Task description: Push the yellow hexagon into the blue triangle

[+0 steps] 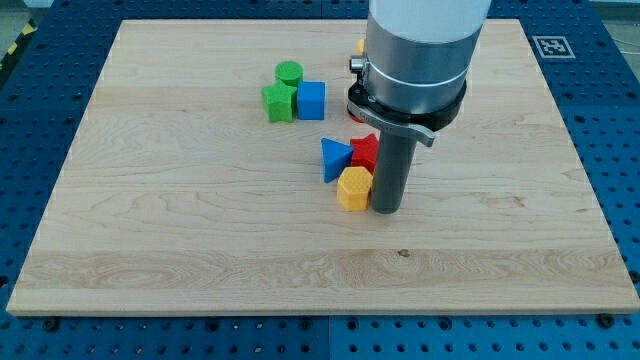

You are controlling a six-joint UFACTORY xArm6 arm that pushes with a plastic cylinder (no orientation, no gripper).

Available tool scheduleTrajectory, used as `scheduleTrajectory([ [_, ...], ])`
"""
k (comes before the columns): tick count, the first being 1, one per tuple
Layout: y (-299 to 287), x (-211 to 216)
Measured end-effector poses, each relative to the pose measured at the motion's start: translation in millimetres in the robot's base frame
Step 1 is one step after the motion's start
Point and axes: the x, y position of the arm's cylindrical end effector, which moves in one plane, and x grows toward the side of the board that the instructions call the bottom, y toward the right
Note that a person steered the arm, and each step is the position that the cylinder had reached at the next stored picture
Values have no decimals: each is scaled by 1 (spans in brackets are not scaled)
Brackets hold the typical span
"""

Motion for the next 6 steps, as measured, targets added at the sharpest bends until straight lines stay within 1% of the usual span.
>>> scheduleTrajectory([
  [1,0,2],
  [3,17,55],
  [4,17,61],
  [6,8,56],
])
